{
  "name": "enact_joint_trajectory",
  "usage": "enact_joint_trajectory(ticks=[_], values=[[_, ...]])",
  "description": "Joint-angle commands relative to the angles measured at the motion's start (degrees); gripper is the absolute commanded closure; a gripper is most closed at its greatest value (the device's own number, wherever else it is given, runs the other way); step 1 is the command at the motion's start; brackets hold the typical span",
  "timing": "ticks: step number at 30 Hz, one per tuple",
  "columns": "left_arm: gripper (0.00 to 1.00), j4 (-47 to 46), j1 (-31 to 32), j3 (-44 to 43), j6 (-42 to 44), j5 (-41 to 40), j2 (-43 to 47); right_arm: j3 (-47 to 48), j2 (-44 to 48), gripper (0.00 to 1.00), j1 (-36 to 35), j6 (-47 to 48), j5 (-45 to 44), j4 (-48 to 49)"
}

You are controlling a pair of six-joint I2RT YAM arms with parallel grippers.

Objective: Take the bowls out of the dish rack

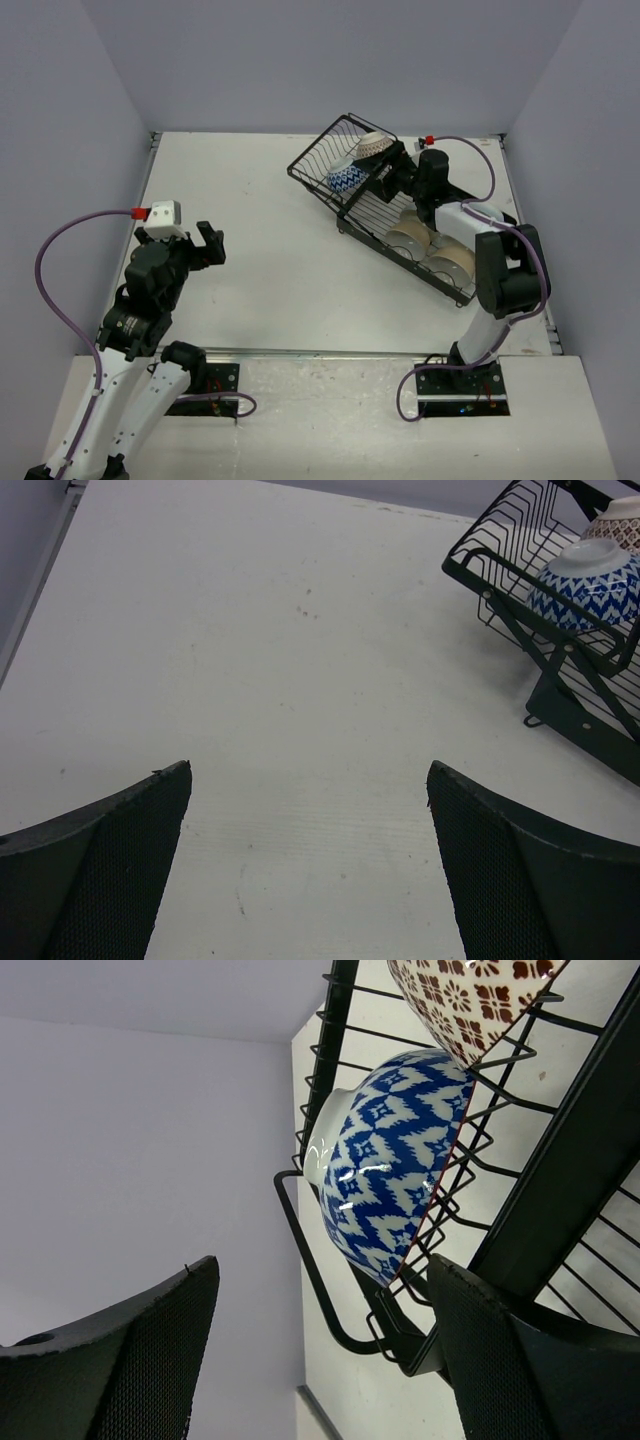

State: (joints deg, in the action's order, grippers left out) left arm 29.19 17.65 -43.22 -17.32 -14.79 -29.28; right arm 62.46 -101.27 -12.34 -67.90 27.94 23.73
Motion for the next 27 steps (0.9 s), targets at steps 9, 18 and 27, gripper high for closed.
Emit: enact_joint_trajectory(ticks=[9,18,27], values=[[0.0,-2.73,0.1,0.33,1.41,1.08,0.27,2.32,-2.44,0.16,-0.05,-0.83,-1.4,2.29],[0.0,-2.82,0.19,0.33,1.41,1.08,0.36,2.85,-3.31,0.16,-0.05,-1.01,-1.58,2.46],[0.0,-2.82,0.28,0.33,1.5,1.34,0.36,1.97,-4.81,0.17,-0.05,-2.76,-0.44,6.32]])
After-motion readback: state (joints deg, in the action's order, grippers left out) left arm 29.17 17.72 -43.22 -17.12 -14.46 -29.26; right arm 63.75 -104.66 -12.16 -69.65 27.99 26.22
